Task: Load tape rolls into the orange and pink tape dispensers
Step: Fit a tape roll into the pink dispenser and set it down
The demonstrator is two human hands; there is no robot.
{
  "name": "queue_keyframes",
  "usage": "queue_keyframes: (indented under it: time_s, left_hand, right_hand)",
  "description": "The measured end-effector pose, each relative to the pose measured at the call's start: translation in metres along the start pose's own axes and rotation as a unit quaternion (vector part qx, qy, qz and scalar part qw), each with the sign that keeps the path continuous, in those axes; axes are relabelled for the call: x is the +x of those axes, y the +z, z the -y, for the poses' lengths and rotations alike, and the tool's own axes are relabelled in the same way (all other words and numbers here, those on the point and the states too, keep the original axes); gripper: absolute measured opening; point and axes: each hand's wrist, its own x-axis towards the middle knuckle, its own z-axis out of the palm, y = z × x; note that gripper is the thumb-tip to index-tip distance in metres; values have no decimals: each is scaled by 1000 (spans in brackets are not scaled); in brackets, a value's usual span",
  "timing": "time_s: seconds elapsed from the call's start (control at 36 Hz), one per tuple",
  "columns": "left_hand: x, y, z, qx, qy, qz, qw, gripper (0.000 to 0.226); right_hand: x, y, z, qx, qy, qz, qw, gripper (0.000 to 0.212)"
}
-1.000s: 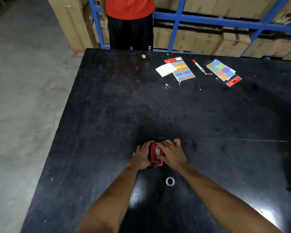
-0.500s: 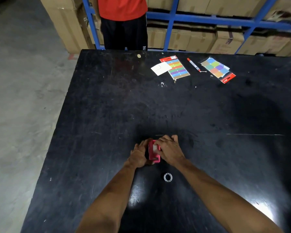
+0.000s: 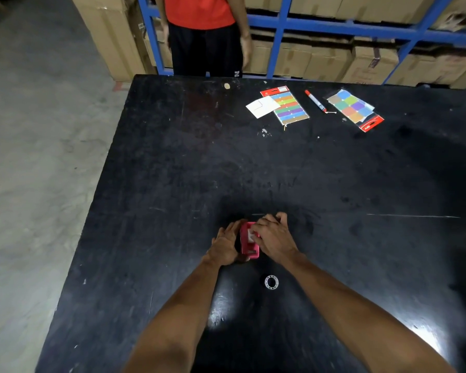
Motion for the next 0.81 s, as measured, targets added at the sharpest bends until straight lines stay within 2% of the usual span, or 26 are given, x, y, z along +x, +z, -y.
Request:
queue_keyframes:
  time_s: [0.28,0.39,0.56,0.69,0.81]
  left_hand:
    - [-2,0,1,-7,-9,-2,1000,120]
    - [-2,0,3,-23,-4,-4,1000,120]
    - [-3,1,5,-34,7,-8,999,115]
    - [-4,1,3,-24,10,-2,1000,113]
    - [-4,1,2,-16,11,1,1000,116]
  right_hand:
    - [1,10,3,-7,-4,-23,1000,19]
    - [-4,7,0,3,-36,-46,998,12]
    - [-21,0,1,37,-82,-49,995,15]
    - [-42,6,4,32,-83,-21,996,17]
    - [-49,12,12,63,-83,-50,993,18]
